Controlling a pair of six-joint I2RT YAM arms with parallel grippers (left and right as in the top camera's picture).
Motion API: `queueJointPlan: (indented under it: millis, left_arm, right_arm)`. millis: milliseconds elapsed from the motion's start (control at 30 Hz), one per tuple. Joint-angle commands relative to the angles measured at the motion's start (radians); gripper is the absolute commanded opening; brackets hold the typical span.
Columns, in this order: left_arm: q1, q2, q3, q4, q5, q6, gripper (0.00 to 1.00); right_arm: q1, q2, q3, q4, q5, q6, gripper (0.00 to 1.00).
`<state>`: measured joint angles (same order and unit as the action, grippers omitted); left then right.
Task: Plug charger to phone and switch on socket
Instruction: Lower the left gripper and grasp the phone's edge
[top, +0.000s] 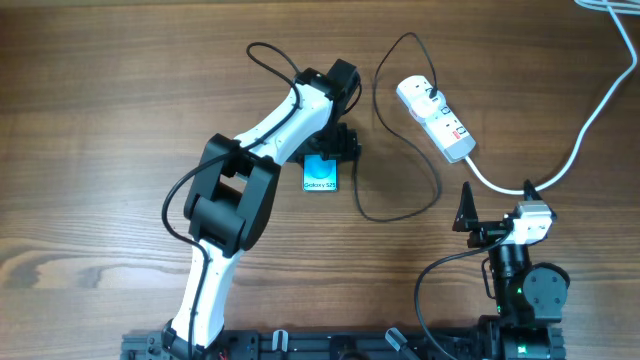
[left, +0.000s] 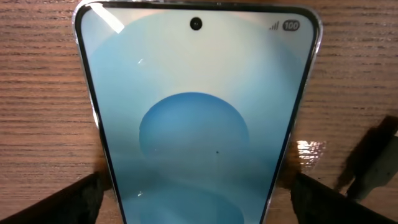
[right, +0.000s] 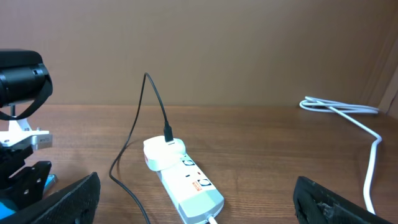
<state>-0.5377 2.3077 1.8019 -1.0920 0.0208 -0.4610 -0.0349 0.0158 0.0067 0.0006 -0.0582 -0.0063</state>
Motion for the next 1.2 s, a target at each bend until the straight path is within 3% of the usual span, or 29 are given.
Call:
queueJointPlan:
  millis: [0, 100, 167, 467, 767, 1167]
  left_arm:
    - [0.001, 0.067, -0.020, -0.003, 0.016, 0.008, 0.95]
    - [0.001, 0.067, -0.020, -0.003, 0.016, 0.004, 0.91]
    - [0.001, 0.067, -0.020, -0.003, 0.016, 0.004, 0.80]
    - [0.001, 0.067, -0.020, 0.005, 0.015, 0.004, 0.72]
    - [0.002, 0.064, -0.018, 0.014, 0.016, 0.005, 0.69]
    - [0.008, 0.039, 0.119, -0.113, 0.016, 0.004, 0.65]
  right_arm:
    - [-0.006, -0.006, -0.002, 0.002, 0.012, -0.017, 1.00]
    - [-0.006, -0.006, -0.002, 0.002, 0.012, -0.017, 1.00]
    - [-0.006, -0.006, -0.002, 0.002, 0.012, -0.018, 1.00]
    - [-0.006, -0.006, -0.002, 0.002, 0.012, -0.017, 1.00]
    - [-0.006, -0.006, -0.002, 0.002, 0.012, -0.017, 1.00]
    - [-0.006, -0.006, -0.002, 0.002, 0.012, -0.017, 1.00]
